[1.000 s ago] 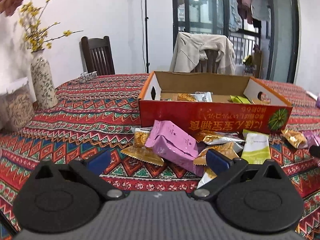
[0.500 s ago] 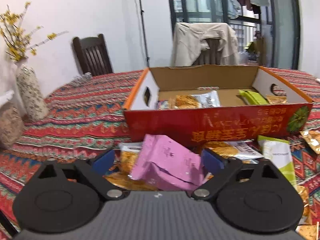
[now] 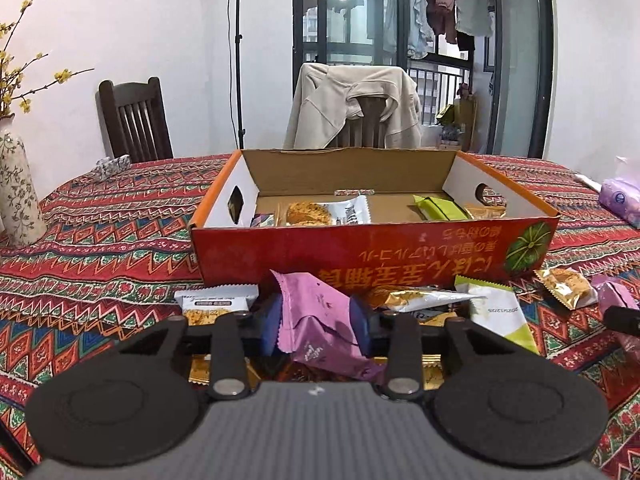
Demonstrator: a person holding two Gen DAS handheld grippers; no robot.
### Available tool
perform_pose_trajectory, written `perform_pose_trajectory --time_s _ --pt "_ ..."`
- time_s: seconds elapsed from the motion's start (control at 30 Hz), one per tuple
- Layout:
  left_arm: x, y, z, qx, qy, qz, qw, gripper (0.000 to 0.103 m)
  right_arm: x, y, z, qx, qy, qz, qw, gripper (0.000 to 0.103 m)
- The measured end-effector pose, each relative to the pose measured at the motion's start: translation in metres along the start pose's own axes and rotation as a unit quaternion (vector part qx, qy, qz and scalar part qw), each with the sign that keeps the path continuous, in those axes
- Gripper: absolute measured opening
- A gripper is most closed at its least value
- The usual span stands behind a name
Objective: Organize snacks
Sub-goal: 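Grasp a lilac packet with the left gripper while the right holds the pink packet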
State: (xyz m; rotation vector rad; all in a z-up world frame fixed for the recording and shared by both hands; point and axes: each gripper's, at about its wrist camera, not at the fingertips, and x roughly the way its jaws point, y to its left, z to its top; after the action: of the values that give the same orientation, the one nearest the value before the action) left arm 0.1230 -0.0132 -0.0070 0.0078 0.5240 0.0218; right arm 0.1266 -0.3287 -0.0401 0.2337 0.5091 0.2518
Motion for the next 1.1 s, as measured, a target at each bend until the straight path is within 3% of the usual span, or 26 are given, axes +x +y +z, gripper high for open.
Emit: perform_pose_trajectory --time_s 0.03,0.17,0.2,0.23,0.27,0.47,0.5,0.6,0.8,0.93,1.1 --pt "0.001 -0.001 0.000 0.003 0.005 0.006 1.0000 0.026 0.000 0.000 0.000 0.000 0.000 0.000 1.000 0.061" --pt "0.000 0.001 -0.007 -0.006 0.024 0.014 0.9996 0.022 0.000 0.000 0.000 0.001 0.000 0.001 1.000 0.061" --pt "-0.003 0.003 -0.009 -0.010 0.026 0.017 0.9995 0.017 0.000 0.000 0.000 0.001 0.000 0.000 1.000 0.061" --pt "-0.007 0.004 -0.010 -0.013 0.027 0.019 0.9994 0.005 0.000 0.000 0.000 0.000 0.000 0.001 1.000 0.061" --pt "-0.009 0.005 -0.011 -0.017 0.029 0.019 0.9993 0.002 0.000 0.000 0.000 0.000 0.000 0.001 1.000 0.061" --pt "-0.021 0.010 -0.013 -0.026 0.033 0.019 0.9989 0.007 0.000 0.001 0.000 0.000 0.000 0.001 1.000 0.061" --pt "-0.019 0.010 -0.011 -0.026 0.037 0.020 0.9988 0.014 0.000 0.001 0.000 0.001 0.000 0.001 1.000 0.061" --pt "-0.008 0.005 -0.005 -0.031 0.053 0.026 0.9978 0.068 0.001 0.001 0.001 0.002 -0.002 0.000 1.000 0.061" --pt "0.016 -0.016 0.009 -0.014 0.079 0.027 0.9964 0.070 0.001 0.000 -0.001 0.004 -0.003 0.001 1.000 0.061" --pt "0.033 -0.030 0.009 -0.003 0.103 0.037 0.9940 0.082 0.000 -0.001 -0.001 0.006 -0.003 0.004 1.000 0.061" --pt "0.038 -0.042 0.001 0.017 0.099 0.056 0.9933 0.085 0.000 -0.003 -0.002 0.008 -0.003 0.008 1.000 0.061"
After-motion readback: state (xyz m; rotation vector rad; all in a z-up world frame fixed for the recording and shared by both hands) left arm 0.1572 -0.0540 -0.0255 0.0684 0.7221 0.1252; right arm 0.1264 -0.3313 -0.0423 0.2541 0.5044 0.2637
